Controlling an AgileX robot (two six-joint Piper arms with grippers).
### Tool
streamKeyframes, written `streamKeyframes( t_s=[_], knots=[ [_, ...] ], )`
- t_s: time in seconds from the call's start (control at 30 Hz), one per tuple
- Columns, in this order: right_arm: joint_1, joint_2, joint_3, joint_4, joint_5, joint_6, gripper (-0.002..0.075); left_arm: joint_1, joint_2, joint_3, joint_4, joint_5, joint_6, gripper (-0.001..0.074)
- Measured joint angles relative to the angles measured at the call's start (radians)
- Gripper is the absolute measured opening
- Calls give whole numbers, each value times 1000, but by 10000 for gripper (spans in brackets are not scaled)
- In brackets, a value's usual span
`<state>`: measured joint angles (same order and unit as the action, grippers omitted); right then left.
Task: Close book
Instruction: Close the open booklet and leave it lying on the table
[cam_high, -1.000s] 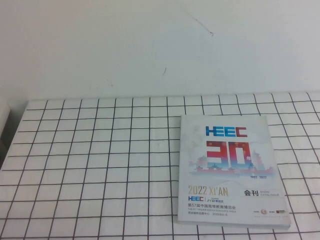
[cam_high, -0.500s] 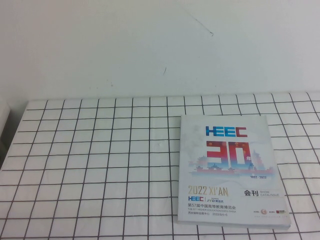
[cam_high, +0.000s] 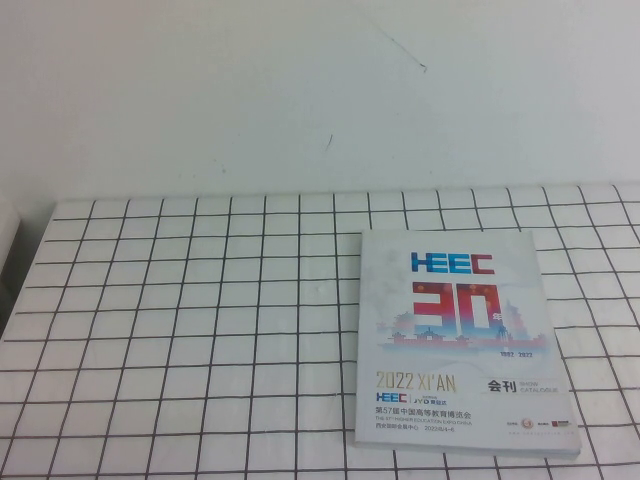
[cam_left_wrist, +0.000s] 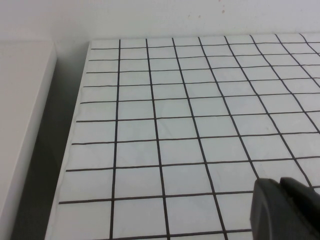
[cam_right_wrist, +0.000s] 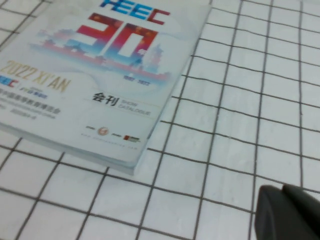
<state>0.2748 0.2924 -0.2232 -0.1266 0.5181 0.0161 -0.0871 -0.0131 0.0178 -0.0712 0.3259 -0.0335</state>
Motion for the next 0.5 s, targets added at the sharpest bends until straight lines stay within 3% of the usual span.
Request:
streamKeyframes(
  t_s=[0.23, 0.5],
  knots=[
    [-173, -151, 121, 0, -105, -26, -3, 0, 0, 0, 0, 0, 0, -4],
    [-297, -299, 241, 38, -169, -75, -3, 0, 0, -1, 0, 0, -2, -4]
  ],
)
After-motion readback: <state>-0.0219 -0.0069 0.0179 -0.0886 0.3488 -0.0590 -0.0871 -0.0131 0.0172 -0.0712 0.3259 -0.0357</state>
